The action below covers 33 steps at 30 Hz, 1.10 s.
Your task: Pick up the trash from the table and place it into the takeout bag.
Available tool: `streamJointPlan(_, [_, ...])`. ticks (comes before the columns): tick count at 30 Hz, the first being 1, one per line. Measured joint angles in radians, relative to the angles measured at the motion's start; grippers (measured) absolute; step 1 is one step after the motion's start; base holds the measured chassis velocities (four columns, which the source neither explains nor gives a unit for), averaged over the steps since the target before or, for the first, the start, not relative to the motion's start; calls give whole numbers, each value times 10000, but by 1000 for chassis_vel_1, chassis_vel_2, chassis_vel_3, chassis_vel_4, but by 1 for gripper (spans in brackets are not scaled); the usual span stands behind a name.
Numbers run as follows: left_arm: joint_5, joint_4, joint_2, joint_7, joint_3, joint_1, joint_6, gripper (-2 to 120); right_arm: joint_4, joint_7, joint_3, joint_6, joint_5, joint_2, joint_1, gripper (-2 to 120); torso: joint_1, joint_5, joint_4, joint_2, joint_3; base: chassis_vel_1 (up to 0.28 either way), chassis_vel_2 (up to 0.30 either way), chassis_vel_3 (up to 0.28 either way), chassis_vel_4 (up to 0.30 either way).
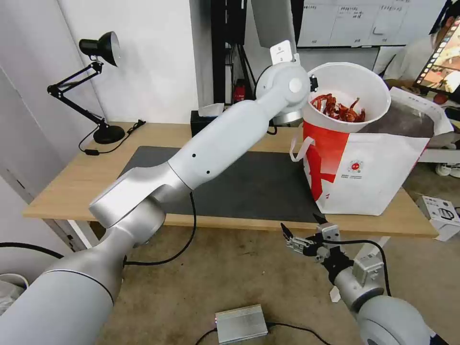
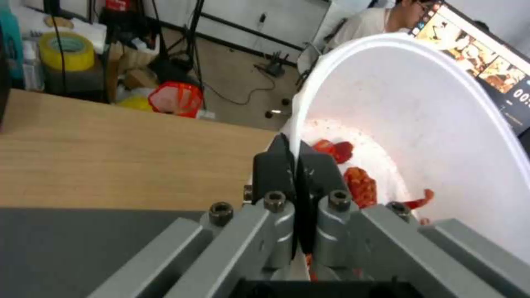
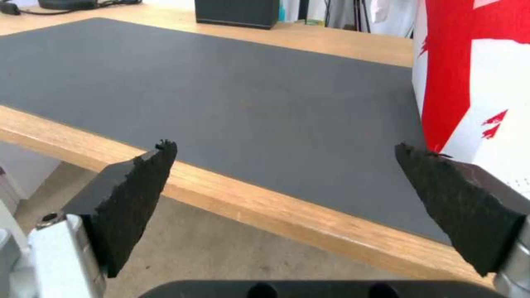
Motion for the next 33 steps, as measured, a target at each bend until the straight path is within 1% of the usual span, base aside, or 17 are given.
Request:
streamJointPlan(3, [146, -82, 0, 51, 187, 0, 0, 0, 0, 0, 0, 0, 0, 0, 0, 100, -1, -1, 0, 1, 0, 0, 0, 0, 0])
streamJointPlan(14, [146, -174, 8, 31, 187, 78, 40, 0, 0, 0, 0, 0, 0, 0, 0, 100, -1, -1, 0, 0, 0, 0, 0, 0, 0])
streamJointPlan(15, [147, -193, 10, 22, 173, 84, 82, 1, 0, 0, -1, 0, 0, 0, 0, 100, -1, -1, 0, 1, 0, 0, 0, 0, 0])
streamJointPlan(17, [169, -219, 12, 18, 154, 84, 172, 11, 0, 0, 0, 0, 0, 0, 0, 100, -1, -1, 0, 1, 0, 0, 0, 0, 0])
streamJointPlan(21, [169, -219, 12, 18, 154, 84, 172, 11, 0, 0, 0, 0, 0, 0, 0, 100, -1, -1, 0, 1, 0, 0, 0, 0, 0])
streamJointPlan(22, [181, -232, 13, 16, 158, 43, 199, 25, 0, 1, 0, 0, 0, 0, 0, 100, 0, -1, 0, 1, 0, 0, 0, 0, 0])
streamJointPlan(23, [181, -235, 13, 18, 167, 30, 200, 32, 0, 0, 0, 0, 0, 0, 0, 100, -1, -1, 0, 1, 0, 0, 0, 0, 0])
streamJointPlan(24, [181, -235, 13, 18, 167, 30, 200, 32, 0, 0, 0, 0, 0, 0, 0, 100, -1, -1, 0, 1, 0, 0, 0, 0, 0])
streamJointPlan(27, [181, -242, 12, 27, 210, -20, 206, 47, 0, 0, 0, 0, 0, 0, 0, 100, -1, -1, 0, 1, 0, 0, 0, 0, 0])
streamJointPlan(28, [181, -242, 12, 27, 210, -20, 206, 47, 0, 0, 0, 0, 0, 0, 0, 100, -1, -1, 0, 1, 0, 0, 0, 0, 0])
streamJointPlan(31, [190, -242, 10, 34, 228, -35, 211, 63, 0, 1, 0, 0, 0, 0, 0, 100, 0, -1, 0, 0, 0, 0, 0, 0, 0])
streamJointPlan(32, [190, -242, 10, 34, 228, -35, 211, 63, 0, 1, 0, 0, 0, 0, 0, 100, 0, -1, 0, 0, 0, 0, 0, 0, 0])
streamJointPlan(33, [195, -242, 10, 34, 226, -39, 213, 68, 0, 0, 0, 0, 0, 0, 0, 100, 0, -1, 0, 1, 0, 0, 0, 0, 0])
